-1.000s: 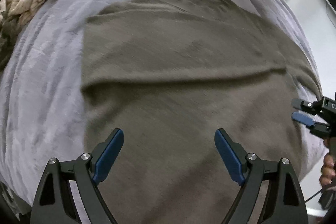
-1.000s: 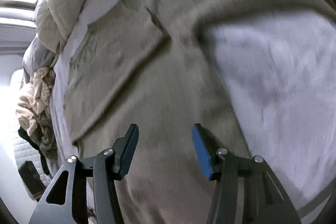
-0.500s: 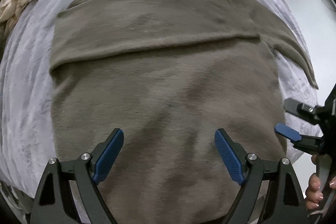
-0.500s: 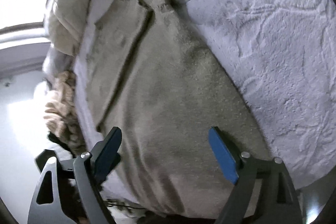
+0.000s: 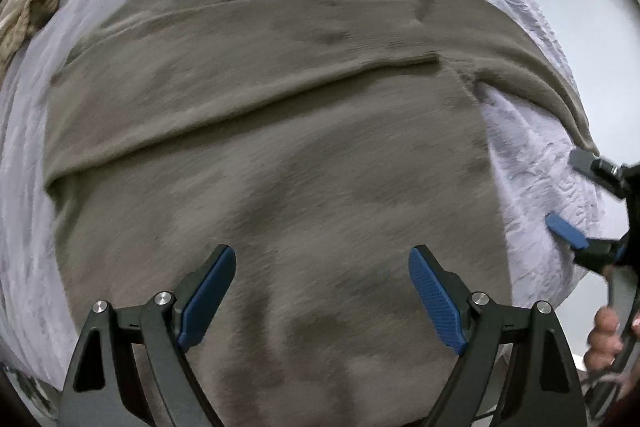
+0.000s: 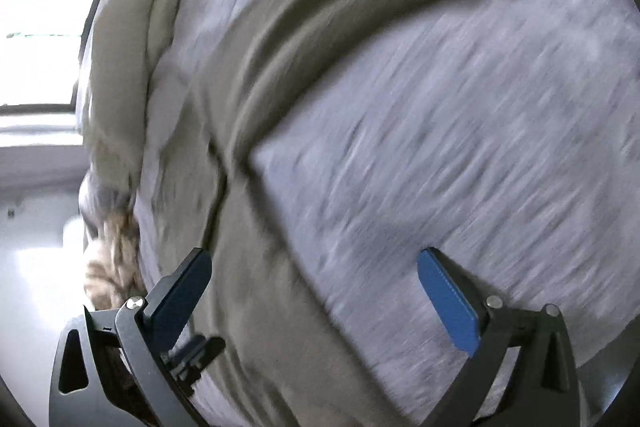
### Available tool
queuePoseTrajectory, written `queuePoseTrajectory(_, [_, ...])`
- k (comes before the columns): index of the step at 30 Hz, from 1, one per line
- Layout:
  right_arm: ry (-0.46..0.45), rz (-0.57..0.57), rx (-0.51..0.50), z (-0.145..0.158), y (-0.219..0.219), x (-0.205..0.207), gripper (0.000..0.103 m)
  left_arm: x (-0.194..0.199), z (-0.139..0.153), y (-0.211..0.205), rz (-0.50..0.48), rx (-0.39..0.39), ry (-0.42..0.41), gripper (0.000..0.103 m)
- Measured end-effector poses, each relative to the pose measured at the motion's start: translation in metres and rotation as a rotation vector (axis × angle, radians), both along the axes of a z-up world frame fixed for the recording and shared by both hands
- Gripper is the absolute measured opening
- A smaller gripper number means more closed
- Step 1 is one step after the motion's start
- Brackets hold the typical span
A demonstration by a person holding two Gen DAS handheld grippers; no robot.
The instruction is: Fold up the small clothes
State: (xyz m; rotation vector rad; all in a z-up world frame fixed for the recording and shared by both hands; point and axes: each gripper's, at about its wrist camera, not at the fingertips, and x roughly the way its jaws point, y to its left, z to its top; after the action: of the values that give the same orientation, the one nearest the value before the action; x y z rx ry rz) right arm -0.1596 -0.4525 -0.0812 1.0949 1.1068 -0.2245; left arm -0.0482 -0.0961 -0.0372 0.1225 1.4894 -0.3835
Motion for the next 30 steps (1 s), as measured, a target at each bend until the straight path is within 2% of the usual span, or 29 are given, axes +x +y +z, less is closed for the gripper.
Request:
queuePoseTrajectory(5, [-0.058,-0.147,-0.040,0.007,-0.067,-0.007,0.103,0.017,-0.007,-0.033,-0.019,-0.004,-0.006,0.088])
queuePoseTrajectory(10, [-0.102,-0.282,-0.055,-0.001,-0.120,-0.014,0.103,0.045,-0.013,-0.066,-0.011,-0.012,-0.031,0.088])
queuePoseTrajectory(16, [-0.184,-0.427,0.062,-0.024,-0.161,-0.021,0.103,0.084,-0.015,-0.108,0.032,-0.042,-0.103,0.088])
queuePoseTrajectory(20, [-0.230,-0.515,0.133,-0.032,-0.171,-0.029,0.102,0.103,-0.022,-0.138,0.029,-0.054,-0.137,0.088])
queuePoseTrajectory(21, [-0.248,-0.527,0.149,-0.032,-0.172,-0.031,0.099,0.105,-0.023,-0.141,0.029,-0.064,-0.136,0.088])
queuePoseTrajectory(24, [-0.292,-0.525,0.192,-0.032,-0.174,-0.032,0.066,0.111,-0.029,-0.159,0.032,-0.085,-0.143,0.088])
queuePoseTrajectory(27, [-0.264,-0.531,0.213,-0.045,-0.177,-0.029,0.061,0.112,-0.044,-0.176,0.011,-0.061,-0.151,0.088])
queuePoseTrajectory(29, [-0.266,-0.572,0.249,-0.055,-0.178,-0.030,0.053,0.111,-0.056,-0.184,-0.016,-0.025,-0.157,0.094])
queuePoseTrajectory(30, [-0.273,-0.588,0.265,-0.058,-0.179,-0.029,0.040,0.110,-0.058,-0.186,-0.031,-0.021,-0.173,0.095])
